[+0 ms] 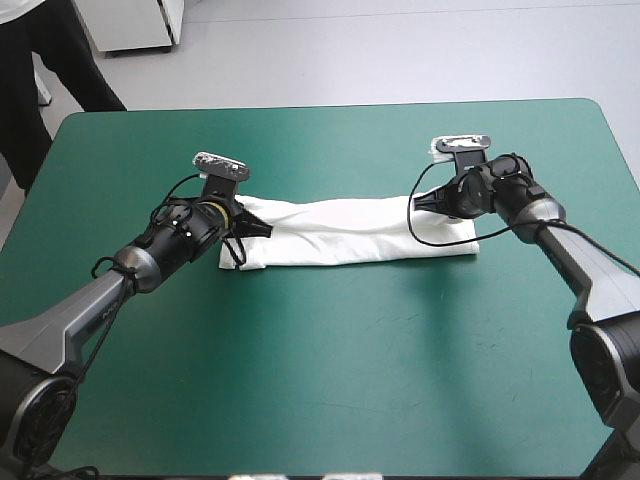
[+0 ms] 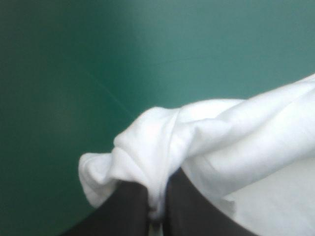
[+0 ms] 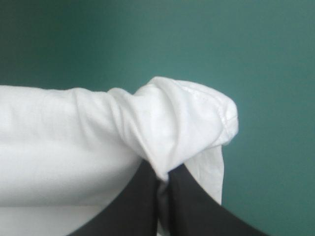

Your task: Fold the cloth

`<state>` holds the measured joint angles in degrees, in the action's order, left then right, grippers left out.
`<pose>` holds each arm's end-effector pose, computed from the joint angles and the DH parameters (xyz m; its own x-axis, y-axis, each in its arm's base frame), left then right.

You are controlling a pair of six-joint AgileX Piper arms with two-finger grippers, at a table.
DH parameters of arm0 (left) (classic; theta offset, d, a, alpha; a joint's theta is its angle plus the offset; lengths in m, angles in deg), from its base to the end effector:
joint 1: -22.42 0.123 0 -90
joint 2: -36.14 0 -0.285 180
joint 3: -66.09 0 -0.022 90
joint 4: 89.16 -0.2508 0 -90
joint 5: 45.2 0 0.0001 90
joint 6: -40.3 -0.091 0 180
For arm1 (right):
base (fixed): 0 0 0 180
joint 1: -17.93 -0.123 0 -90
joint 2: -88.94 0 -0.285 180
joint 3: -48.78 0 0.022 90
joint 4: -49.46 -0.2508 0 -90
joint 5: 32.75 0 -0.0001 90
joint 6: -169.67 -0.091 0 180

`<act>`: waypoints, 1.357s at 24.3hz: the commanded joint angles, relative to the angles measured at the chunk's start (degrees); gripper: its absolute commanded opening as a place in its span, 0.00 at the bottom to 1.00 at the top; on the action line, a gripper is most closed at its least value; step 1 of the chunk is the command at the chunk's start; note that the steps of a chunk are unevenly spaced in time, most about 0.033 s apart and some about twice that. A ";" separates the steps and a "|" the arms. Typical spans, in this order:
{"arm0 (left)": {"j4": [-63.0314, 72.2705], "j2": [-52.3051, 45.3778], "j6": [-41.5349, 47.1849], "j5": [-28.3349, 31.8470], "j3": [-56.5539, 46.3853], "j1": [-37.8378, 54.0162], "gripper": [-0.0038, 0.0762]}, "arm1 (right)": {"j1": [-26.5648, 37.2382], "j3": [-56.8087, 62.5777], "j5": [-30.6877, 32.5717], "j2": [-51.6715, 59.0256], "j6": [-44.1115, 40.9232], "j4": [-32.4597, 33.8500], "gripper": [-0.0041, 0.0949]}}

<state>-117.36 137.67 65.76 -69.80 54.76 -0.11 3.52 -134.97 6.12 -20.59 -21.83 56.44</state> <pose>0.3392 -0.1213 0.2621 -0.6489 0.2790 -0.7078 0.2528 0.9565 0.1453 0.3846 0.0916 0.2707 -0.8052 -0.0983 -0.5848 -0.1209 0.9927 -0.0004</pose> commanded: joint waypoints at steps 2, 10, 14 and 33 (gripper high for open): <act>0.42 -0.60 0.01 2.61 1.94 0.01 0.04 | 0.34 -2.10 0.81 0.89 5.36 -3.58 0.06; 17.82 -2.88 -19.64 -15.05 11.74 0.01 0.58 | 0.34 -9.65 12.51 1.54 9.37 -7.48 0.58; 16.56 -6.13 -19.64 -22.20 13.46 0.01 0.67 | 0.34 -10.80 15.75 5.05 9.37 -7.48 0.62; 62.93 -11.40 -54.56 -22.21 16.05 -0.09 0.04 | 9.78 -10.49 25.61 33.68 1.13 6.60 0.62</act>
<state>-58.65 123.80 13.54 -95.04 67.53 -0.04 9.32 -143.93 33.22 11.07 -20.47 64.40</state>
